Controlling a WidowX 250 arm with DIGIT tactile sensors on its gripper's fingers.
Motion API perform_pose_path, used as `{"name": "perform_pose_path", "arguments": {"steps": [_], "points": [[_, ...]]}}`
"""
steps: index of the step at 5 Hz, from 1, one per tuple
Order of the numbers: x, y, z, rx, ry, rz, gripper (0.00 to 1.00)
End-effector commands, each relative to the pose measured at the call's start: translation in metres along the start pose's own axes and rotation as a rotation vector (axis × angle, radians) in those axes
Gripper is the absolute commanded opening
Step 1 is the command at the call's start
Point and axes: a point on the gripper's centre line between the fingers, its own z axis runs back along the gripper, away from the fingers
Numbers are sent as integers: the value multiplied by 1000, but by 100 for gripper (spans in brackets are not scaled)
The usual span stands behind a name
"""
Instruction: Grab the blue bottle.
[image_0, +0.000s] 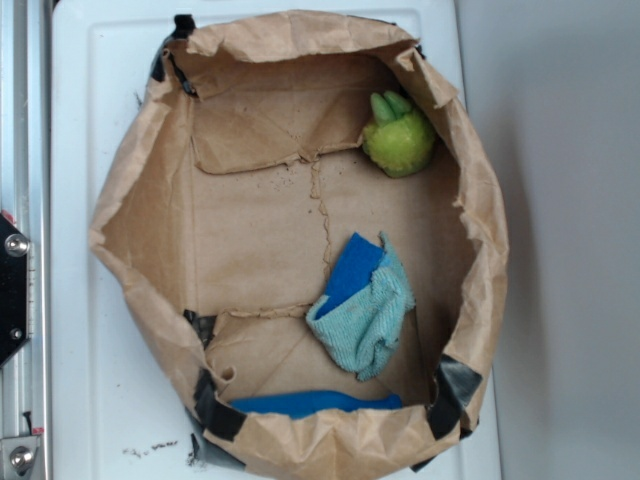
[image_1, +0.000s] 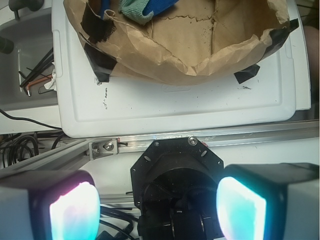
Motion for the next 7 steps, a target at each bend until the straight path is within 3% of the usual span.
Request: {"name": "perform_pose_path", "arguments": {"steps": [1, 3, 4, 5, 7], "points": [[0, 0, 0, 0, 0, 0, 100], [-2, 0, 3, 49, -103, 89, 100], [-8, 1, 4, 48, -116, 84, 100], [7, 3, -1, 68, -103, 117, 100], [7, 3, -1, 68, -103, 117, 100]]}}
